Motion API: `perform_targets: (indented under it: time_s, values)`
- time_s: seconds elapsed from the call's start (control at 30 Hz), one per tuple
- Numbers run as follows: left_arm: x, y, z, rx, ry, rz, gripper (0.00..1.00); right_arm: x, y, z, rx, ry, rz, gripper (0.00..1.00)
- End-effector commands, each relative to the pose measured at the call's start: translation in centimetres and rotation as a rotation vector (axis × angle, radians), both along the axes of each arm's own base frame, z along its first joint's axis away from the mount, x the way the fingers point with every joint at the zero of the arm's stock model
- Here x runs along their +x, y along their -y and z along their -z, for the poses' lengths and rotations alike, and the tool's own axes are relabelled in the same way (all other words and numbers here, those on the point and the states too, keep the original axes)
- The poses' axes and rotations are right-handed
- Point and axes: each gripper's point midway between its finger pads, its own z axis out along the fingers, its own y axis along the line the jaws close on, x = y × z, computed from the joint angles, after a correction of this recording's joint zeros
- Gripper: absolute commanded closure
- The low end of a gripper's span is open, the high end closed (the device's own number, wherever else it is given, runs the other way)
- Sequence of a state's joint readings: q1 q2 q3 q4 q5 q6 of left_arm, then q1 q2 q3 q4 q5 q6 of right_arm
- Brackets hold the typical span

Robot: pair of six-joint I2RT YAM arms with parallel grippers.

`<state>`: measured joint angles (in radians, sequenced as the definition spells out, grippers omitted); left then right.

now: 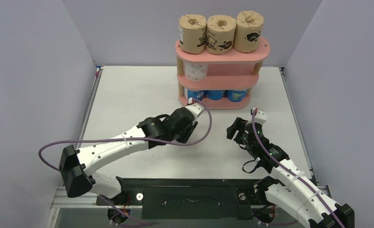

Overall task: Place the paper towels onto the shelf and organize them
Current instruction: Place the paper towel at the center of the board.

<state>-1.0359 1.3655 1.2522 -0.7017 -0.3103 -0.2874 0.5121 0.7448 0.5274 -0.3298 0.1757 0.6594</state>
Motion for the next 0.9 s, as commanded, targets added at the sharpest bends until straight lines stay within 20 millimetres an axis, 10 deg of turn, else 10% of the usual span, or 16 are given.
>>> perform_targets:
  time_s: [0.0,0.53,0.87]
  values:
    - [1.1,1.8,-1.7,-0.006,0.063,0.058,0.68,0.1,1.0,0.2,-0.014,-0.026,0.081,0.36]
    - [1.2,4.4,4.3,0.102,-0.044,0.149,0.61,0.0,1.8,0.9,-0.046,-0.057,0.116,0.34]
    - [1.2,4.3,3.1,0.084,-0.022,0.137,0.38,0.1,1.8,0.5,-0.045,-0.055,0.121,0.34]
